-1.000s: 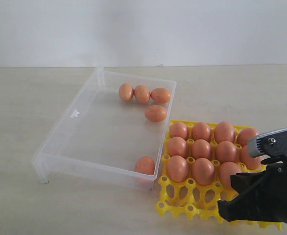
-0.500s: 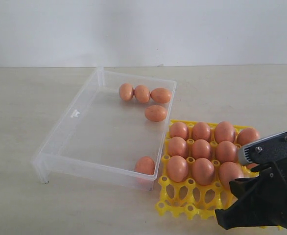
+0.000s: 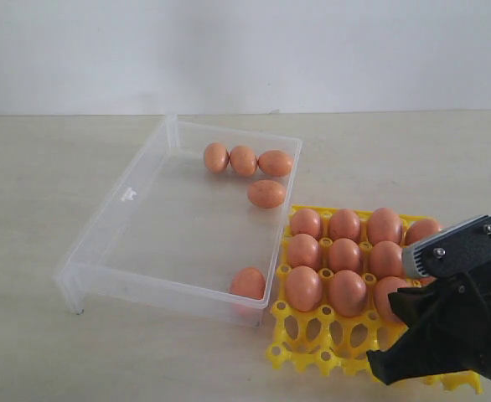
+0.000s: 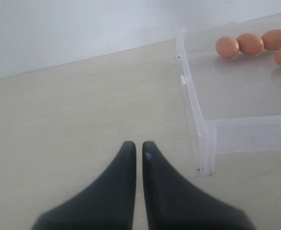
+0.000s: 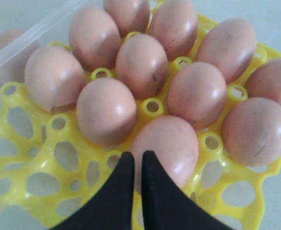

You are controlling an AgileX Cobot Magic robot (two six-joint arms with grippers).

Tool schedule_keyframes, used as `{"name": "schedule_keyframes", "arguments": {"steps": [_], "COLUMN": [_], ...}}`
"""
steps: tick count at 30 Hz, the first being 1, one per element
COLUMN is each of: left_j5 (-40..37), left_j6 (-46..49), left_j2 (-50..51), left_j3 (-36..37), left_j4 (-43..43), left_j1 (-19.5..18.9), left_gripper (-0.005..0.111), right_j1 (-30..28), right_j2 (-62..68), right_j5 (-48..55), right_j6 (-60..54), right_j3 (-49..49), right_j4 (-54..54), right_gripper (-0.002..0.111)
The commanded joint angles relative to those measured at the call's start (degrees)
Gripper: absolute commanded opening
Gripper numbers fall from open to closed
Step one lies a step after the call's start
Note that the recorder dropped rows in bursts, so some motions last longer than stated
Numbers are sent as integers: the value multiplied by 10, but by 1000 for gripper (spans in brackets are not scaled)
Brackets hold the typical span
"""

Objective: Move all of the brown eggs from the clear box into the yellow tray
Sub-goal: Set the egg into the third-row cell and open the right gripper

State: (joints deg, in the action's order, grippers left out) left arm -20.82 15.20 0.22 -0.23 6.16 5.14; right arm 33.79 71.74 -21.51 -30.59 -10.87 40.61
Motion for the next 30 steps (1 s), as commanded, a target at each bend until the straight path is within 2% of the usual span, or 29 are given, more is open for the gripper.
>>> {"name": "schedule_keyframes", "arguments": {"steps": [1,7,21,30], "left_j5": [2,2,2,2], "left_j6": [-6,-6,-6,-6], "left_j2": [-2,-2,-2,-2], "left_j3": [2,2,2,2], "left_j4": [0,0,0,0], "left_j1": [-2,-2,-2,-2], "left_gripper": [4,4,4,4], "right_j1": [0,0,0,0], "right_j2": [3,4,6,104], "right_j5": [-34,16,-15,-11], "right_j6": [0,-10,-14,-10], "right_j3": [2,2,2,2], "right_j4": [16,42,46,52], "right_gripper": [0,0,0,0]}}
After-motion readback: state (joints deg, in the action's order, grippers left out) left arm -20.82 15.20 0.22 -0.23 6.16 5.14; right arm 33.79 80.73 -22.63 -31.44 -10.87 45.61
